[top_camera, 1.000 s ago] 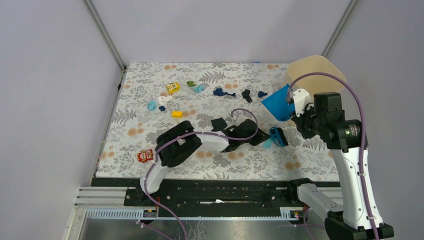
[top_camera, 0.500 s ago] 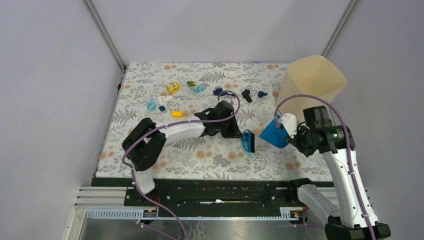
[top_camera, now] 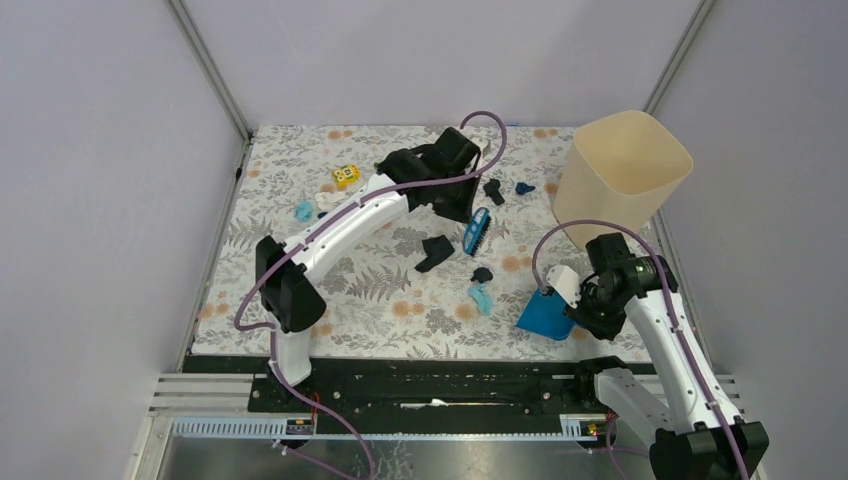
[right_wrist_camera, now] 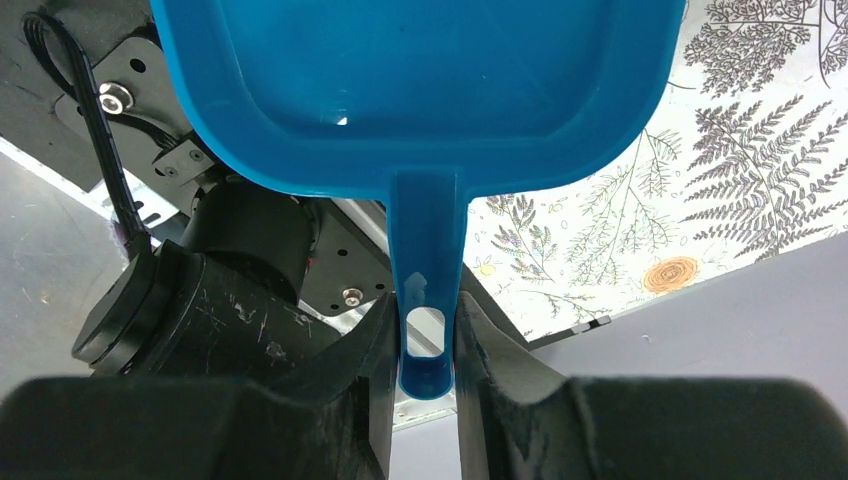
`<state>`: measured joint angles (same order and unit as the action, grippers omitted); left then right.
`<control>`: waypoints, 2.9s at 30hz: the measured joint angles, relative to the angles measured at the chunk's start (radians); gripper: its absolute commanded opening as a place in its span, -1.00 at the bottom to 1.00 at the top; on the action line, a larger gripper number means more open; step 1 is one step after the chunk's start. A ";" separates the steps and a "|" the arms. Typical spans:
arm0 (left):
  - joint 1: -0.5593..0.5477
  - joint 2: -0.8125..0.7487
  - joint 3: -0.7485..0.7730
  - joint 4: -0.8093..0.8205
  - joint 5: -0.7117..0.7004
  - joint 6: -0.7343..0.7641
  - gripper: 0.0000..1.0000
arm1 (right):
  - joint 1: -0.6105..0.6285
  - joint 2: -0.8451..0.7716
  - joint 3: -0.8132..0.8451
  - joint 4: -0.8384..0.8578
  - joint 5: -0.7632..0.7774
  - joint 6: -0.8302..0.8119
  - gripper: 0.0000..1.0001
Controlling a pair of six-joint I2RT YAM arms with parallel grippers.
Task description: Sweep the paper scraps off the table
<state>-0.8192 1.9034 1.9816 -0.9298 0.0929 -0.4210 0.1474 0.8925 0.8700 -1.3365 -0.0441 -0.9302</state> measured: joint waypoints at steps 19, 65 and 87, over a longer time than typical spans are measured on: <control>-0.002 0.227 0.042 -0.265 -0.164 0.065 -1.00 | 0.003 0.140 -0.161 0.292 -0.025 -0.047 -1.00; 0.052 0.211 0.144 -0.154 -0.069 0.025 -1.00 | 0.231 0.317 -0.068 0.393 0.158 0.296 -1.00; 0.071 0.255 -0.153 0.163 0.403 -0.138 -1.00 | 0.230 0.507 -0.061 0.429 0.104 0.357 -1.00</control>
<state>-0.7486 2.1586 1.8286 -0.7670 0.4961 -0.5591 0.3779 1.3998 0.8089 -0.9073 0.0601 -0.5728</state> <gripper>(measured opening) 0.085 0.295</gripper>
